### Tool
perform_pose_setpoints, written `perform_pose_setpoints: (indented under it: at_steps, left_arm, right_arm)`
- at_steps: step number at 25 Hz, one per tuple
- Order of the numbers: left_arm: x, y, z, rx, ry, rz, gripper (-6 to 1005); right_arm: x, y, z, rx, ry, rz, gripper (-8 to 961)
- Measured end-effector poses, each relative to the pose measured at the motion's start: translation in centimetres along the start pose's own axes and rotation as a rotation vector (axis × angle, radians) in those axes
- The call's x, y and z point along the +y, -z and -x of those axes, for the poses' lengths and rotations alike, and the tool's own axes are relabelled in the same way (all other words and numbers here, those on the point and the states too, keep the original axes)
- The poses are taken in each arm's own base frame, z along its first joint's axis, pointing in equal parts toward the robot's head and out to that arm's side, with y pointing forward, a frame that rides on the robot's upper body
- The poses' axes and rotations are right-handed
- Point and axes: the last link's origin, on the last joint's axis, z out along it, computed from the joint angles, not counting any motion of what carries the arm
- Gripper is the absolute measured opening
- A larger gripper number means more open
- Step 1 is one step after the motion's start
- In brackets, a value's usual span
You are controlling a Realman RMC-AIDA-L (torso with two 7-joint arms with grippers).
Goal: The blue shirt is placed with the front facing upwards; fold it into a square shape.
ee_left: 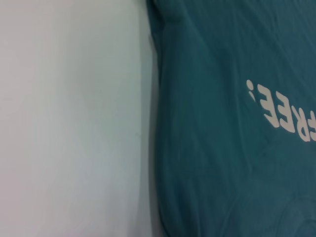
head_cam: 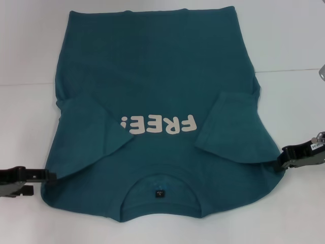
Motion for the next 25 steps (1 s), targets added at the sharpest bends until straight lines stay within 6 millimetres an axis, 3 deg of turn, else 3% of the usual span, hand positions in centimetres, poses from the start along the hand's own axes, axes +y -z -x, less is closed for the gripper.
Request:
perform_pose_setpoints:
  at_steps: [13, 25]
  left_arm:
    - [0.1, -1.6, -0.4, -0.010, 0.038, -0.042, 872]
    - [0.0, -1.7, -0.9, 0.021, 0.094, -0.057, 871]
  right_arm:
    - [0.1, 0.0, 0.0, 0.004, 0.023, 0.004, 40]
    - [0.0, 0.0, -0.1, 0.005, 0.031, 0.007, 39]
